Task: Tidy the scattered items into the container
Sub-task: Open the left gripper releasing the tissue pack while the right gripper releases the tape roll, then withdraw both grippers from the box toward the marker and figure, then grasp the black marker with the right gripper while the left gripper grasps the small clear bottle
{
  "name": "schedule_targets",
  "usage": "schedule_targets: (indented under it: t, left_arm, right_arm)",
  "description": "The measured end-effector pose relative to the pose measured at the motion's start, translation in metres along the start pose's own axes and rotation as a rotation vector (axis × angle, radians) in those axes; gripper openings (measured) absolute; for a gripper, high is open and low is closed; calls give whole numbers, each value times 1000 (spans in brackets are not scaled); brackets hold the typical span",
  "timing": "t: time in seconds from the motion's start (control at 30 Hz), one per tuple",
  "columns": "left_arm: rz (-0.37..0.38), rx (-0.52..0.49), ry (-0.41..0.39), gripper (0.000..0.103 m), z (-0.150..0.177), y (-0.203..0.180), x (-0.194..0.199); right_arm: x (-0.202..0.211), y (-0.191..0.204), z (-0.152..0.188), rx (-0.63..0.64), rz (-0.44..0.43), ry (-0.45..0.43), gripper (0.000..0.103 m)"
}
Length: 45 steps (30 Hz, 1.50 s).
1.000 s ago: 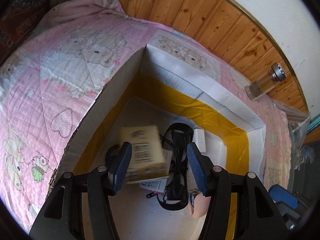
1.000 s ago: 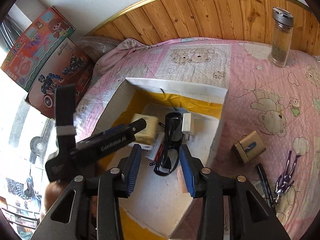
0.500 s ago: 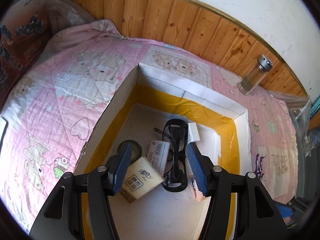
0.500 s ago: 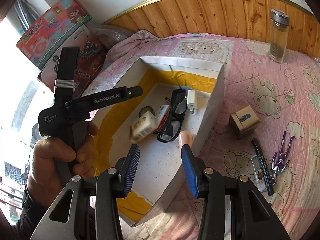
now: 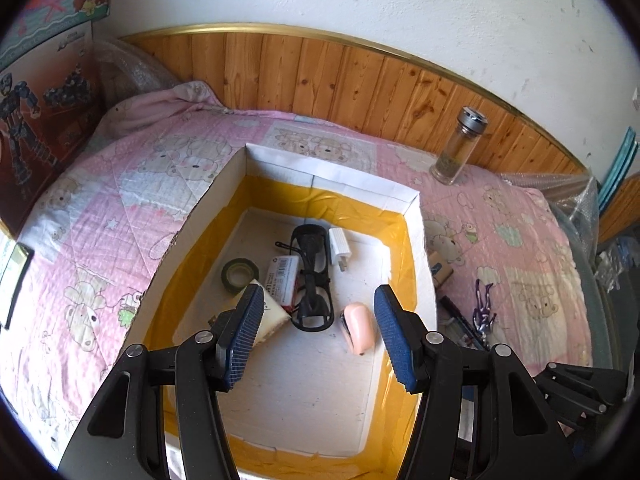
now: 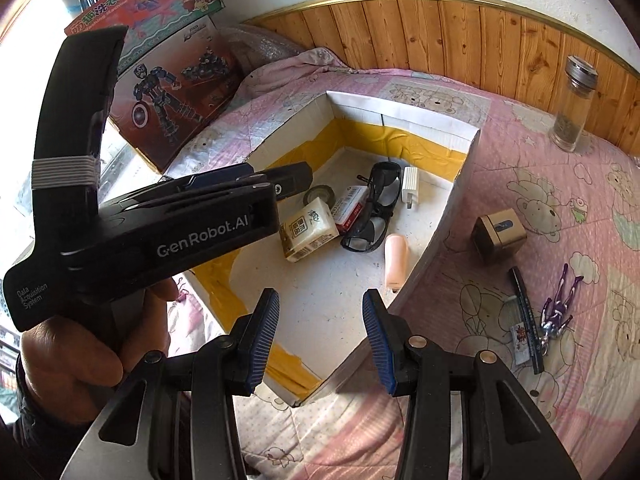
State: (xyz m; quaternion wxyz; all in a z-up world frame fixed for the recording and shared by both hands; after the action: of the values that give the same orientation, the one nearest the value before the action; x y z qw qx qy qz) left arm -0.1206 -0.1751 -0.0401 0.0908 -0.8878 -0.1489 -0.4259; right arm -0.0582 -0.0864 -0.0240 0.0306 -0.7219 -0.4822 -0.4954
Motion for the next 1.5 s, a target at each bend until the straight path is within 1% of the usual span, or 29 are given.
schedule_targets:
  t: [0.2, 0.27, 0.37, 0.5, 0.6, 0.7, 0.87, 0.97, 1.03, 1.13, 1.3, 1.4, 1.47, 1.5]
  left_arm:
    - [12, 25, -16, 60, 13, 1, 13]
    - [33, 44, -22, 60, 19, 2, 20]
    - [89, 54, -45, 60, 27, -5, 33]
    - [148, -19, -99, 60, 37, -32, 54]
    - [176, -93, -104, 60, 51, -61, 59]
    - [197, -155, -78, 60, 66, -90, 55]
    - [199, -228, -32, 60, 85, -127, 40]
    - [208, -228, 28, 60, 93, -143, 24]
    - [210, -206, 77, 60, 96, -151, 9]
    - [206, -200, 119, 60, 99, -167, -8]
    - [190, -187, 182, 60, 101, -189, -38]
    - [164, -157, 238, 60, 106, -193, -59]
    - [126, -133, 251, 60, 108, -187, -71]
    - [113, -121, 253, 60, 110, -183, -74]
  right_arm:
    - [14, 13, 11, 36, -40, -34, 45]
    - [19, 15, 15, 42, -59, -46, 45]
    - [26, 17, 21, 40, -93, -61, 45]
    - [42, 3, 31, 24, -101, -99, 45]
    - [60, -26, 40, -36, -84, -137, 45]
    - [74, -61, 53, -104, -61, -159, 45]
    - [82, -122, 78, -206, 27, -155, 45]
    - [83, -162, 92, -259, 104, -143, 45]
    - [81, -189, 97, -309, 130, -135, 45]
    - [73, -224, 100, -358, 170, -118, 45]
    - [53, -253, 92, -390, 177, -99, 45]
    - [46, -261, 83, -372, 190, -96, 45]
    - [45, -259, 71, -334, 185, -114, 37]
    - [45, -254, 64, -302, 173, -119, 34]
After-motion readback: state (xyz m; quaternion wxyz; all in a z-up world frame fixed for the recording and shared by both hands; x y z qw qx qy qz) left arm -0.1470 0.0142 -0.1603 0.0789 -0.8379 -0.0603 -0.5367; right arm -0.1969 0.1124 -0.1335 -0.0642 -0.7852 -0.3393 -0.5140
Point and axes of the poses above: each gripper's, at about its wrist camera, not at the fingertips, and x roughly against the way its jaws point, y to its left, z to its underside, the point moved 10 cm from there along -x, roughly the way its jaws point, and after that the axes turned 11 degrees about -z, right-handed, at the moved point
